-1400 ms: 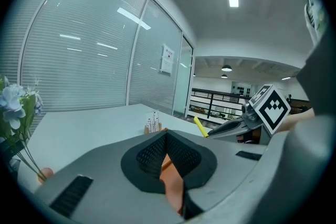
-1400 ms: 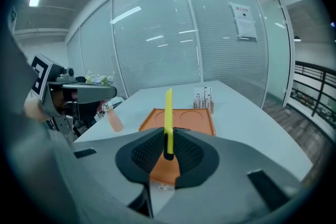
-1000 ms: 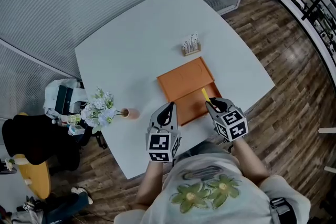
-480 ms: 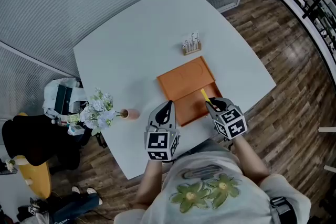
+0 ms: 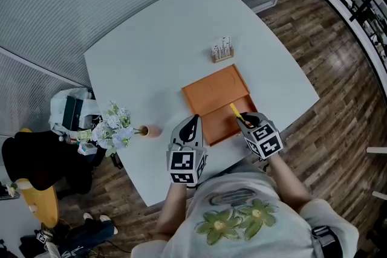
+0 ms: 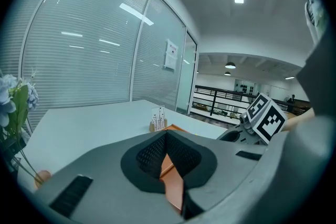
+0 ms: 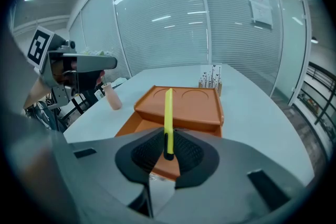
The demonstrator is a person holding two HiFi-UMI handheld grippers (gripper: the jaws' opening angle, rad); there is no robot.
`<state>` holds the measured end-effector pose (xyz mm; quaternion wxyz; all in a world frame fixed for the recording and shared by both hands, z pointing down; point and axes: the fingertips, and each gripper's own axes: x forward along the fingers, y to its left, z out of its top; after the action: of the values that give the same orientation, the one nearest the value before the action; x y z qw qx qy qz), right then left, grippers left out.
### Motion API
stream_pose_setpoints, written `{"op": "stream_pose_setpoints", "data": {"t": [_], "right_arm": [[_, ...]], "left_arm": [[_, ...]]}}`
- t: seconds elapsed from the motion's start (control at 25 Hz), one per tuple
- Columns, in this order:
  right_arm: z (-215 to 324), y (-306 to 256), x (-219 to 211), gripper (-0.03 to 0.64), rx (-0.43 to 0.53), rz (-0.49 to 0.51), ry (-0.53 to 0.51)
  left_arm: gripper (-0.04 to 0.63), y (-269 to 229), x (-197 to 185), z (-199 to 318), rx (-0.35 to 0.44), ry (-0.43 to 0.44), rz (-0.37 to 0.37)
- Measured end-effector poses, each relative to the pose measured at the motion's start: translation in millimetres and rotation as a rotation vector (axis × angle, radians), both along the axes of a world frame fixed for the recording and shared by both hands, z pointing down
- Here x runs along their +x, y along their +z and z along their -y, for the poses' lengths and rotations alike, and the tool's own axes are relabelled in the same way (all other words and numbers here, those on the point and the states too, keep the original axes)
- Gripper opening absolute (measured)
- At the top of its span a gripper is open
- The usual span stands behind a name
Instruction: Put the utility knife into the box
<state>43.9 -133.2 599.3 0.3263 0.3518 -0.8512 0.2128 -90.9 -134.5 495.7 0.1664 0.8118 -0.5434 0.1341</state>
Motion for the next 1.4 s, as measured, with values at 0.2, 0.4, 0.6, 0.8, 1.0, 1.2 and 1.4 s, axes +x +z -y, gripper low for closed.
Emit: {"op": "stream_pose_setpoints", "data": {"t": [0.2,0.4,0.6,0.8,1.0,1.2,1.4], "right_arm": [[2.1,6.9,0.4,0.06,-0.004,-0.023,-0.012],[2.7,11.4,-0.5,0.06,-0.005,-0.044,-0.024],[2.9,17.3,-0.5,0.06,-0.021,-0.06,-0.033],[4.1,26.0,-0.9,0.06,-0.037,-0.081,-0.059],[2.7,36.9,-1.5,0.06,-0.07,-0.117,-0.088],[1.8,47.1,-4.1,0.06,-0.081,-0.141,-0.116],[2.1,54.1,-4.7,0.06,-0.096,-0.182,-0.164]], "left_arm": [[0.003,2.4,-2.7,2.5,-0.002,0.0,0.002],[0.003,6.7,-3.8,3.9,-0.007,0.009,-0.003],[0.003,11.5,-1.1,5.8,-0.019,0.027,-0.007],[0.003,15.3,1.3,8.2,-0.03,0.035,-0.003],[0.003,19.5,-3.1,12.2,-0.037,0.027,-0.004],[0.003,25.9,-7.5,12.7,-0.049,0.016,-0.001],[0.003,29.3,-7.7,14.5,-0.06,0.008,-0.003]]}}
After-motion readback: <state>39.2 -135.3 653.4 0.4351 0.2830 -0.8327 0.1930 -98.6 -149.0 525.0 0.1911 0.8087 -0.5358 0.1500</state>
